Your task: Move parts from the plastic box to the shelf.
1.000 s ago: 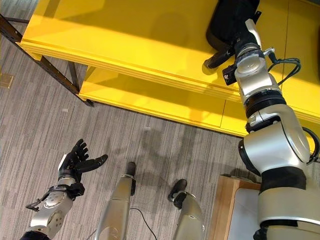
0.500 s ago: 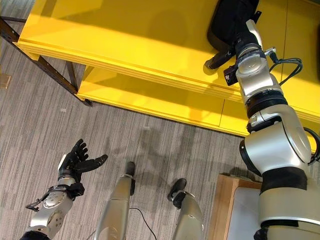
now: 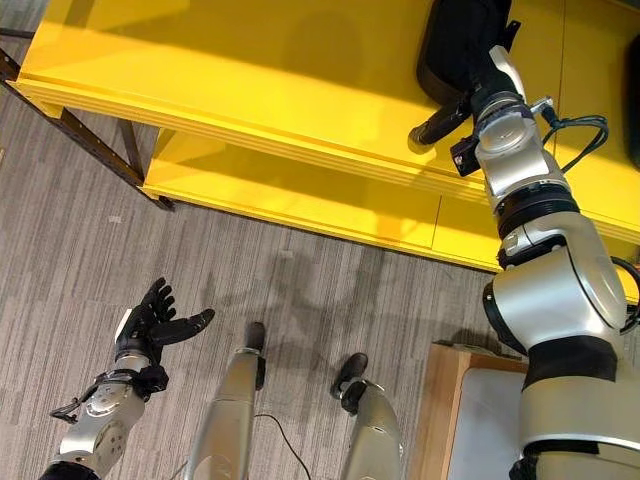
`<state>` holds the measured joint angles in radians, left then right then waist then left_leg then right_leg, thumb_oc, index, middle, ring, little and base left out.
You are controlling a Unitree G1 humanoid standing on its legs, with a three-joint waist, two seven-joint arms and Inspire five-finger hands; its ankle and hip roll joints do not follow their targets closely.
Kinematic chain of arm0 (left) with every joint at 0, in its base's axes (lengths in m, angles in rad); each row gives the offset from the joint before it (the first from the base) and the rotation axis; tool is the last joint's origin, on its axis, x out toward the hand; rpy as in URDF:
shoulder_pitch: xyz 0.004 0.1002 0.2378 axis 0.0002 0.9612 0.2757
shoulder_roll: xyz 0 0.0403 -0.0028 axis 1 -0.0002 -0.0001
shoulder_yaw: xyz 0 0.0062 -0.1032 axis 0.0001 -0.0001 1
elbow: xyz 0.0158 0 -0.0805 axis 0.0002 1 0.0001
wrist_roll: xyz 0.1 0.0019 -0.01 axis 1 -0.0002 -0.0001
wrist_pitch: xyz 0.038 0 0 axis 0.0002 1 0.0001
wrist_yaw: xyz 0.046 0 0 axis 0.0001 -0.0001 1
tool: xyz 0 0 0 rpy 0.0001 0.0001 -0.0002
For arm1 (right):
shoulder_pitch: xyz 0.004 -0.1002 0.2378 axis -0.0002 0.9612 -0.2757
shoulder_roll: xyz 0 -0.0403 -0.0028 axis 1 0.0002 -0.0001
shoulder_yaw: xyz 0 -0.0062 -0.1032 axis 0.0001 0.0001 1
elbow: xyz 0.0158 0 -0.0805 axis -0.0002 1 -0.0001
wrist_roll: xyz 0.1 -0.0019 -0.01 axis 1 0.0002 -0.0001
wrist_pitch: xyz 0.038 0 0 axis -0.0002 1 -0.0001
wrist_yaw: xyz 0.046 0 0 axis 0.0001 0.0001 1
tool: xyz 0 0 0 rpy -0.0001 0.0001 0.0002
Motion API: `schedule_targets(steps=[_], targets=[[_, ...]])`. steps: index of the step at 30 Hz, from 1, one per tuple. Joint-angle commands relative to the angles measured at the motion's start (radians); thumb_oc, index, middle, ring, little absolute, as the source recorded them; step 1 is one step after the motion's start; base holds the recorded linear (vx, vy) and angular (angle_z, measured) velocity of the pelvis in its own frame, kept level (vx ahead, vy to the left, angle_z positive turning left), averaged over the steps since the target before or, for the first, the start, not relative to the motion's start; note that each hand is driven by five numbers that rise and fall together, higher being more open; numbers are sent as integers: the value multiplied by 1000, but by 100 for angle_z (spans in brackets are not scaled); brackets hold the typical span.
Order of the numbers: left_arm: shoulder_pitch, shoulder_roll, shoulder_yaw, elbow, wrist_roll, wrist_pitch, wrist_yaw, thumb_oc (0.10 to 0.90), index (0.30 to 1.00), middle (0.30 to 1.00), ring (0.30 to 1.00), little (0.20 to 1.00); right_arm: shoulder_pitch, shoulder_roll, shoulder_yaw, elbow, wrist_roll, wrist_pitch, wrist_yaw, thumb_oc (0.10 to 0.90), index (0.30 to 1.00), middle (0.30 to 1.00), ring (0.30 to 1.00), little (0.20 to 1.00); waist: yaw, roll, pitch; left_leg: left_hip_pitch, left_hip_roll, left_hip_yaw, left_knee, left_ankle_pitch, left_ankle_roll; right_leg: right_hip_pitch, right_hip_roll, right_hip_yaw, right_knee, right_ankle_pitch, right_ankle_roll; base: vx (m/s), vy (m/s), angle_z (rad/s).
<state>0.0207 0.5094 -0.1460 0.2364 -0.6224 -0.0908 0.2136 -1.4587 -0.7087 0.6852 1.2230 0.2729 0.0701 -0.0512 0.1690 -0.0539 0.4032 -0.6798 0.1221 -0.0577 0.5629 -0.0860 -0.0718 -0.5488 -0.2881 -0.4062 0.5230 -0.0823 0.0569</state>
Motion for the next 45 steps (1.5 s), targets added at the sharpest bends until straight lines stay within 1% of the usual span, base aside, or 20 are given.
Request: schedule_targets(steps=[1,15,19,23,30,37,42,45], targets=[[14,49,74,-53,5,-85,-12,900,1000,1000,1000,1000,-53,-138,32,-60,-56,-51,-21,900,1000,1000,1000,1000,9,-6,-6,-15,1,-10,54,-77,-6,151,30,43,35,-139,76,0,0,0],[20,50,83,-54,10,-85,-13,900,1000,1000,1000,1000,-57,-162,47,-83,-75,-54,-18,900,1000,1000,1000,1000,3,-6,-8,-16,4,-10,52,-78,-7,146,32,45,36,-140,76,0,0,0],[23,52,87,-50,8,-85,-16,900,1000,1000,1000,1000,-83,-174,79,-92,-98,-50,-11,900,1000,1000,1000,1000,0,-7,-12,-16,6,-8,49,-76,-8,146,33,45,36,-139,78,0,0,0],[24,54,90,-51,7,-86,-17,900,1000,1000,1000,1000,-101,-181,88,-89,-98,-52,-14,900,1000,1000,1000,1000,0,-8,-14,-16,5,-9,48,-76,-8,146,32,45,38,-139,79,0,0,0],[21,60,97,-47,7,-90,-17,900,1000,1000,1000,1000,-132,-197,100,-160,-81,-64,-20,900,1000,1000,1000,1000,-5,-14,-19,-17,6,-8,52,-78,-7,142,34,49,42,-139,77,0,0,0],[17,74,101,-38,8,-89,-22,900,1000,1000,1000,1000,-175,-211,149,-218,-85,-64,-15,900,1000,1000,1000,1000,-9,-24,-26,-12,8,-8,54,-81,-8,146,35,52,45,-140,75,0,0,0],[17,79,106,-38,10,-88,-24,900,1000,1000,1000,1000,-176,-228,143,-298,-74,-71,-22,900,1000,1000,1000,1000,-15,-28,-34,-6,7,-5,52,-82,-9,149,36,54,42,-140,73,0,0,0],[21,87,115,-40,20,-85,-31,900,1000,1000,1000,1000,-166,-258,138,-390,-70,-80,-19,900,1000,1000,1000,1000,-22,-33,-40,2,8,-4,48,-80,-10,154,36,58,39,-138,72,0,0,0]])
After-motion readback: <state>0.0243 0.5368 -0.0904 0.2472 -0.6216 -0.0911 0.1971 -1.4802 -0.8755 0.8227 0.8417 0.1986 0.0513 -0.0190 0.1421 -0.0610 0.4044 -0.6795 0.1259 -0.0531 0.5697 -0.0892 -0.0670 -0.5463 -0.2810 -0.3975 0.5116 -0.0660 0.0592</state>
